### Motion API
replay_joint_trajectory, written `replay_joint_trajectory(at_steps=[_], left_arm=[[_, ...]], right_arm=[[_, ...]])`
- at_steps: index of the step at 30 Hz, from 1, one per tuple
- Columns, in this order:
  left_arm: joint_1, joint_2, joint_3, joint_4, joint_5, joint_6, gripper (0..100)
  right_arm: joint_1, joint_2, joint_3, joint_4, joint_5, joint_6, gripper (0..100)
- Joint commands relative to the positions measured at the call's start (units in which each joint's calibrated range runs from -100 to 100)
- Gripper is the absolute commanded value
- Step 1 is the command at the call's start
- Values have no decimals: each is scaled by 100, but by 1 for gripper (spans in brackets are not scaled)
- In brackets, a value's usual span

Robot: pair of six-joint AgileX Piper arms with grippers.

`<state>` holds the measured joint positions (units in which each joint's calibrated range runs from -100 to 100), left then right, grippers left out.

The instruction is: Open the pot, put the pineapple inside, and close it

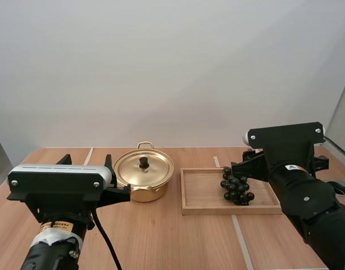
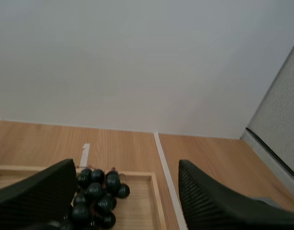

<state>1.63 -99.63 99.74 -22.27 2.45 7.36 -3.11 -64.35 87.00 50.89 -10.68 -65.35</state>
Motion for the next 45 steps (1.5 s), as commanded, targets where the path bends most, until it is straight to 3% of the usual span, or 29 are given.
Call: replay_joint_trajectory(at_steps=[1,6,9,15,20,23,29,32,39,45], left_arm=[[51,-37,26,-123,578,-127,100],[104,-37,26,62,2620,-165,100],[104,-37,26,88,2232,-165,100],[160,-37,26,999,2160,-55,100],[159,-37,26,928,2228,-64,100],[159,-37,26,934,2513,-64,100],[159,-37,26,975,2864,-223,100],[159,-37,26,1089,2864,-310,100],[159,-37,26,1723,2769,-1572,100],[159,-37,26,2066,2825,-3085,100]], right_arm=[[-20,-37,230,-58,-364,-21,100],[-20,-37,574,-58,-642,19,100],[-20,-37,714,-21,-666,63,100],[-20,-37,739,-46,-670,127,100],[-20,-37,739,-58,-670,192,100],[36,-37,739,-201,-670,443,100],[316,-37,756,-1095,-749,1493,100],[463,-37,857,-1119,-1090,1615,100],[570,-1069,1300,-1469,-1107,1639,100],[552,-2442,1300,-1610,165,1668,100]])
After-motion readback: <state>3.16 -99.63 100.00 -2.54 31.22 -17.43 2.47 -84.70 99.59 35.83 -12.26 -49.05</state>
